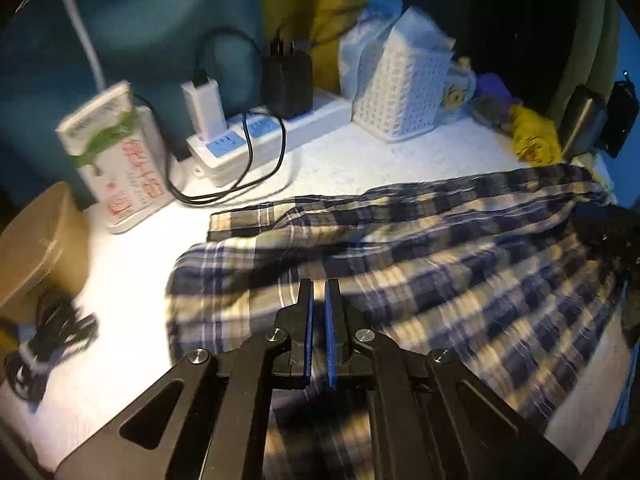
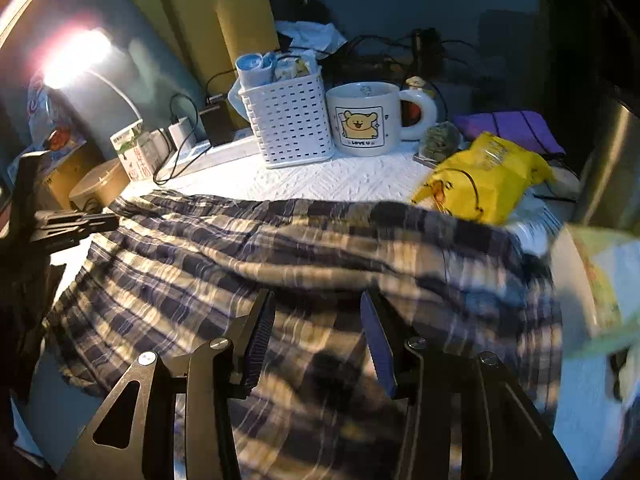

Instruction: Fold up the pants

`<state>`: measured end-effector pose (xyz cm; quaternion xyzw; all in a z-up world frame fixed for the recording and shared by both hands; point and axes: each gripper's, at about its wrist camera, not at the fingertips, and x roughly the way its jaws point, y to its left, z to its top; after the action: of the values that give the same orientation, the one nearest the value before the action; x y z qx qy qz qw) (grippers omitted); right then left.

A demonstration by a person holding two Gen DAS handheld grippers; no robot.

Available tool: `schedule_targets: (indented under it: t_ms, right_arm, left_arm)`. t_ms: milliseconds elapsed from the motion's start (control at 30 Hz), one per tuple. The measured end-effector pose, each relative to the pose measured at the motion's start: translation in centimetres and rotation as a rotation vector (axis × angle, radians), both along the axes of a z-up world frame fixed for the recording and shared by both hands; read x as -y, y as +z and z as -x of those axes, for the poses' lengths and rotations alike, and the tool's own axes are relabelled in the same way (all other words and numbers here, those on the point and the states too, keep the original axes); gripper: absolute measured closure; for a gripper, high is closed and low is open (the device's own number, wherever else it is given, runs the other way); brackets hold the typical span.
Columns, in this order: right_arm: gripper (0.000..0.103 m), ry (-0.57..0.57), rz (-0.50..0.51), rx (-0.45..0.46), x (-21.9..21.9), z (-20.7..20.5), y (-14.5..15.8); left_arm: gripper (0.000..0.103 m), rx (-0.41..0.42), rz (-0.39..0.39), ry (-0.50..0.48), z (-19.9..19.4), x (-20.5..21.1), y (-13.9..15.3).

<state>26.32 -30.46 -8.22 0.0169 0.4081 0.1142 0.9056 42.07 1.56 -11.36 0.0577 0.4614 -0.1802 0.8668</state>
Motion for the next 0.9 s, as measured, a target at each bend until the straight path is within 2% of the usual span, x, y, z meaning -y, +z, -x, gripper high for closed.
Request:
schedule_targets:
  t_ms: [133, 233, 367, 500, 667, 700, 733, 800, 833, 900]
  right_arm:
    - [0.056, -0.023, 0.008, -0.079, 0.7, -3.1, -1.4]
    - [0.056, -0.054, 0.017, -0.108, 1.1, -4.7, -2.3]
    - [0.057, -0.085, 0.016, -0.112, 1.8, -6.1, -2.8]
    - [0.057, -0.105, 0.015, -0.111, 2.2, -6.5, -2.6]
    - [0.056, -0.123, 0.047, -0.062, 2.0, -5.0, -1.3]
    - [0.052, -0.129, 0.047, -0.054, 2.0, -4.5, -0.9]
    - [0.043, -0.133, 0.043, -0.045, 2.1, -4.0, -0.5]
    - [0.036, -0.138, 0.041, -0.026, 2.3, -2.7, 0.2]
    - [0.035, -0.142, 0.045, -0.02, 2.3, -2.1, 0.4]
    - [0.035, -0.147, 0.046, -0.015, 2.5, -0.9, 0.8]
  left_arm:
    - [0.098, -0.063, 0.008, 0.005, -3.1, 0.0, -2.3]
    - [0.098, -0.052, 0.032, 0.003, -4.5, -0.2, -2.3]
    - [0.098, -0.036, 0.028, 0.01, -6.2, -0.2, -2.5]
    - [0.098, 0.005, 0.01, 0.028, -6.5, -0.1, -1.5]
    - [0.098, 0.091, 0.024, 0.061, -4.3, -1.4, 1.4]
    - [0.096, 0.101, 0.025, 0.068, -3.7, -1.7, 1.9]
    - [0.092, 0.109, 0.028, 0.073, -3.1, -1.9, 2.4]
    - [0.064, 0.127, 0.04, 0.083, -1.6, -2.6, 3.3]
    - [0.061, 0.136, 0.046, 0.091, -0.6, -3.0, 3.7]
    - [0.06, 0.143, 0.049, 0.099, 0.5, -3.3, 4.2]
